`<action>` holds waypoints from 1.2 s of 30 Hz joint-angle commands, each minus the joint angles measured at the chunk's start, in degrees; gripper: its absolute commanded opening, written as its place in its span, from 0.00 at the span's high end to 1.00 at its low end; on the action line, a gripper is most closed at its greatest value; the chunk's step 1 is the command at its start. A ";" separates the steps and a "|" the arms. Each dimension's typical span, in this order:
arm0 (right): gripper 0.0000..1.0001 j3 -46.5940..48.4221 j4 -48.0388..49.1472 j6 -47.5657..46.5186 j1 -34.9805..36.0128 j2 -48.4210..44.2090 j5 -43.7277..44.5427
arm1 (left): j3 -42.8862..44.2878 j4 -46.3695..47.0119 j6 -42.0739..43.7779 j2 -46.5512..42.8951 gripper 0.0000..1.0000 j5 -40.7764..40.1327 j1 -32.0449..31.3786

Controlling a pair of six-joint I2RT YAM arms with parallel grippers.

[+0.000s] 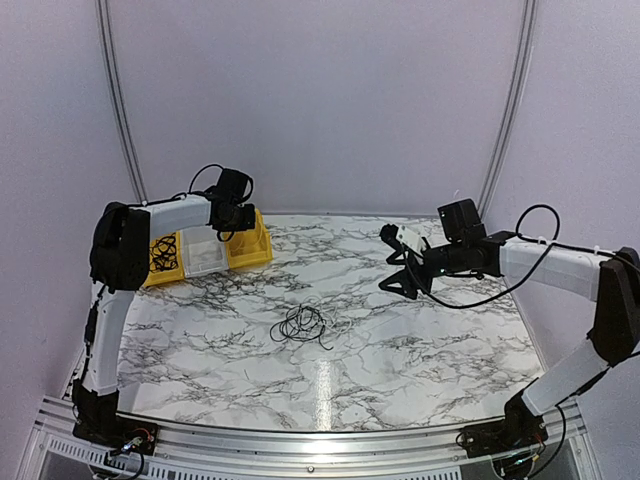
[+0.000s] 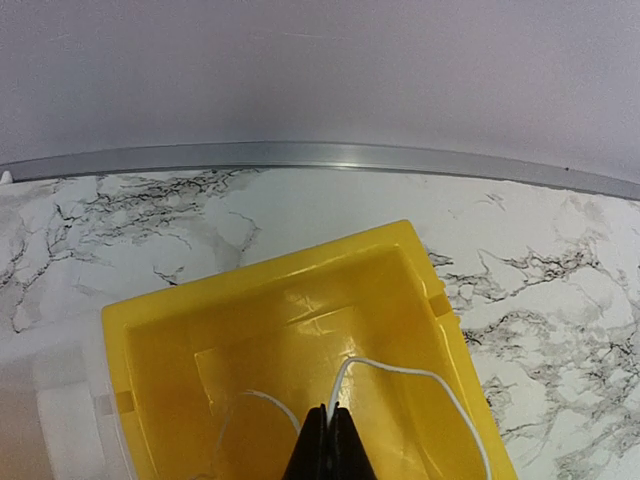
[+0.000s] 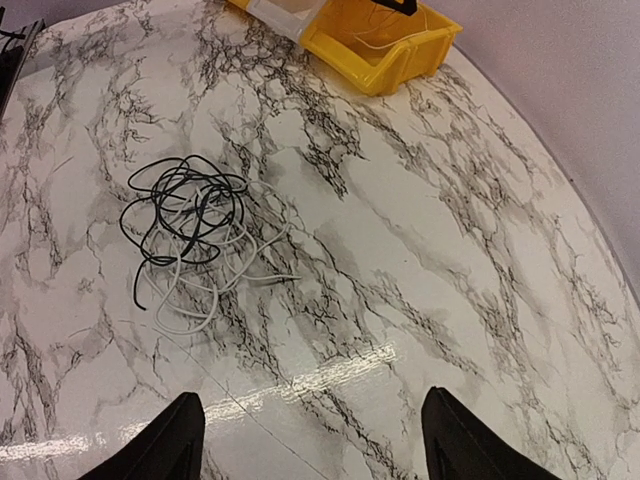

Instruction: Untangle the cables

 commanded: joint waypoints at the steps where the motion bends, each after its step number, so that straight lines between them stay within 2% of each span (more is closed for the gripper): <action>1: 0.25 0.09 -1.08 -0.69 -0.28 0.67 0.35 | 2.87 1.32 -0.66 2.06 1.00 -0.02 0.64; 4: 0.25 0.14 -1.17 -0.75 -0.28 0.86 0.32 | 2.83 1.28 -0.85 2.16 1.00 0.22 0.75; 5: 0.25 0.13 -1.17 -0.76 -0.30 0.87 0.36 | 2.70 1.25 -0.89 1.92 0.96 0.67 0.73; 7: 0.25 0.13 -1.25 -0.76 -0.28 0.80 0.45 | 2.10 0.94 -1.06 0.56 0.81 1.32 0.74; 10: 0.25 0.05 -1.23 -0.92 -0.28 0.99 0.40 | -0.15 0.96 -0.87 -3.57 0.68 1.08 0.72; 15: 0.27 -0.21 -1.39 -1.38 -0.28 2.55 -0.28 | -6.00 1.12 -0.63 -13.09 0.59 1.38 0.49; 21: 0.32 2.20 -5.91 -1.24 0.34 8.45 -4.87 | -16.57 2.77 1.90 -26.12 0.54 5.87 -4.50; 27: 0.33 5.50 -9.43 0.69 4.50 15.24 -7.45 | -33.12 7.56 4.26 -38.28 0.51 7.86 -15.92; 36: 0.34 16.08 -14.90 8.79 6.05 27.48 -13.14 | -58.24 22.07 -3.88 -51.00 0.50 6.44 -27.94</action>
